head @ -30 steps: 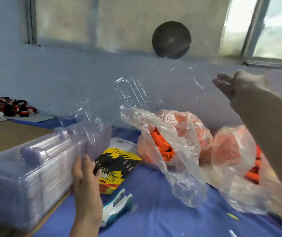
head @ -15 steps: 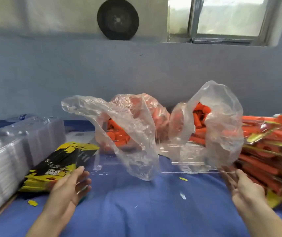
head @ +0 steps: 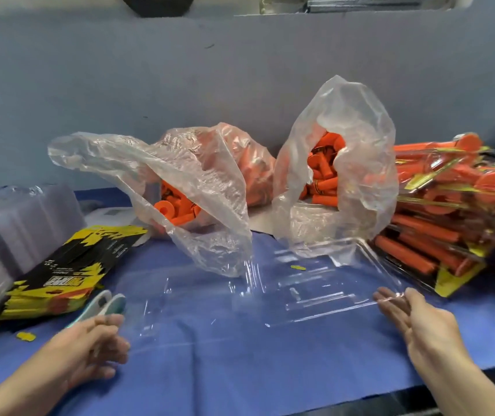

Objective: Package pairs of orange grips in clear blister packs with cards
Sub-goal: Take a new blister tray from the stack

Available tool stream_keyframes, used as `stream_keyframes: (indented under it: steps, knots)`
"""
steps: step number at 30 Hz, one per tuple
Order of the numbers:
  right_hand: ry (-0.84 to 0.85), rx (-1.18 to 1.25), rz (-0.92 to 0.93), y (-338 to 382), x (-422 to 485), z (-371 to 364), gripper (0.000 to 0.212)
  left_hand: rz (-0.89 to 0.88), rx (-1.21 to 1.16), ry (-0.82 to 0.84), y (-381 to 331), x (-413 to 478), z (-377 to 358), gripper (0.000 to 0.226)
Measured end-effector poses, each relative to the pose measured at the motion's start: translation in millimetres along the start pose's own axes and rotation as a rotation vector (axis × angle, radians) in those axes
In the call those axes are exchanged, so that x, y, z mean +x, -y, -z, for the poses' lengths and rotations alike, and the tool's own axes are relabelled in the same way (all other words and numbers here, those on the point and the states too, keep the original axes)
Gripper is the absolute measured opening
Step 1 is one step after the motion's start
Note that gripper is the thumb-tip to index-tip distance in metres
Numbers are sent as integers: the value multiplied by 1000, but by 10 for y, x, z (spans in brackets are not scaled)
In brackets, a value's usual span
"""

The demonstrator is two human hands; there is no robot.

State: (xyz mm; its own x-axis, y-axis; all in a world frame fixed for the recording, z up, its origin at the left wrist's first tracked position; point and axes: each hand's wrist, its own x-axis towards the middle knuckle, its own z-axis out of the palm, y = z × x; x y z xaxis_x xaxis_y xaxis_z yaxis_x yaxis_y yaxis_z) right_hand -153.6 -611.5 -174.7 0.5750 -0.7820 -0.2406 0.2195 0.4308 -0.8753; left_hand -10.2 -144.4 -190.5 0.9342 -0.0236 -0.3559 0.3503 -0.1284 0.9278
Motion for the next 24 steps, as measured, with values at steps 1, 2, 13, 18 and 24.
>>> stream_keyframes:
  steps: [1,2,13,18,24]
  knots:
    - [5,-42,-6,-25,9,35,24,15,24,2,37,1,23,16]
    - [14,-83,-15,-39,15,63,24,24,48,-2,67,4,38,16]
    - [-125,-689,247,-104,-102,55,23,-125,11,153,-85,-258,89,14]
    - [101,-1011,852,90,-487,-355,40,-409,-268,184,-572,-418,43,29]
    - [666,-943,968,499,-878,-1516,72,-610,-453,336,-1569,-586,-327,41]
